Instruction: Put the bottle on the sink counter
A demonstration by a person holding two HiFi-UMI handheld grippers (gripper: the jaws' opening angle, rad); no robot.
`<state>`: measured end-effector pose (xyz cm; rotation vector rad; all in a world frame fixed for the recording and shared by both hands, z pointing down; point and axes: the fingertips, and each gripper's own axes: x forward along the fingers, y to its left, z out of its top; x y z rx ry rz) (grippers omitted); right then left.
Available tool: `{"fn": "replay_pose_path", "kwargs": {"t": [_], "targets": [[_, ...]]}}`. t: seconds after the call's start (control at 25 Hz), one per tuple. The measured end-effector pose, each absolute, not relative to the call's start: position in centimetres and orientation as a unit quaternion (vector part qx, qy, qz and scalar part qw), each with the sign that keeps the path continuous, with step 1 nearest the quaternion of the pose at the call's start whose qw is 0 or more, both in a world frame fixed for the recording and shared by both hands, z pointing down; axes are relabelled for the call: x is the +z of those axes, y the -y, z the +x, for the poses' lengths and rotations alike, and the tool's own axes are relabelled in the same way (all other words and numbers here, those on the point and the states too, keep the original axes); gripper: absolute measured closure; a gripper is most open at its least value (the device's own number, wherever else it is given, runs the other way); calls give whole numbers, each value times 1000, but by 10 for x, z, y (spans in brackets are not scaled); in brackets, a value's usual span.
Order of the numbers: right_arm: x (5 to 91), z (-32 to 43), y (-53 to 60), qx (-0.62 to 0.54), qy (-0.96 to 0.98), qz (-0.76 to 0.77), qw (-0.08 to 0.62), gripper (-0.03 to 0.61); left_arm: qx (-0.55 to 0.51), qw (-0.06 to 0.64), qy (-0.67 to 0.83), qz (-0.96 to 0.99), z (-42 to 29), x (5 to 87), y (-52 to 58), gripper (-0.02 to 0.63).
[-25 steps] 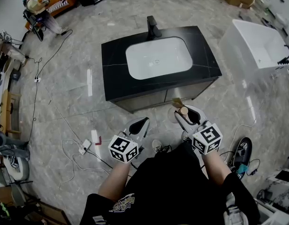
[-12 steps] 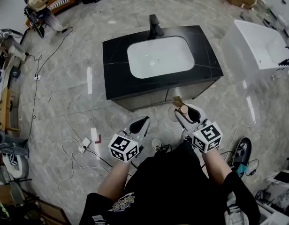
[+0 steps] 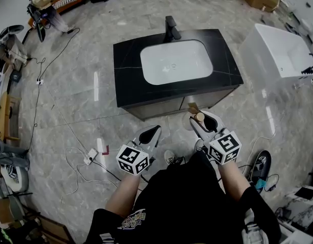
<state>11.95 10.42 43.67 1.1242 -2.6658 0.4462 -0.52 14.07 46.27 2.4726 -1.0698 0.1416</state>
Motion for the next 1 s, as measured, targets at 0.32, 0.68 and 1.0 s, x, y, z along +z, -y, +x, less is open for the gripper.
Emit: {"fn": "replay_pose_path", "kwargs": {"t": [0.32,0.68,1.0], "targets": [[436,112,-95,150,912,367,110,414,45,222,401,887,-9,463,-137,614],[429,102,-68,141,929,322,114,414,35,220,442,869,-13,457,-123,614],[429,100,-26,136,944,273,127,414,27,228,484,845,-7,458,-91,614]]}}
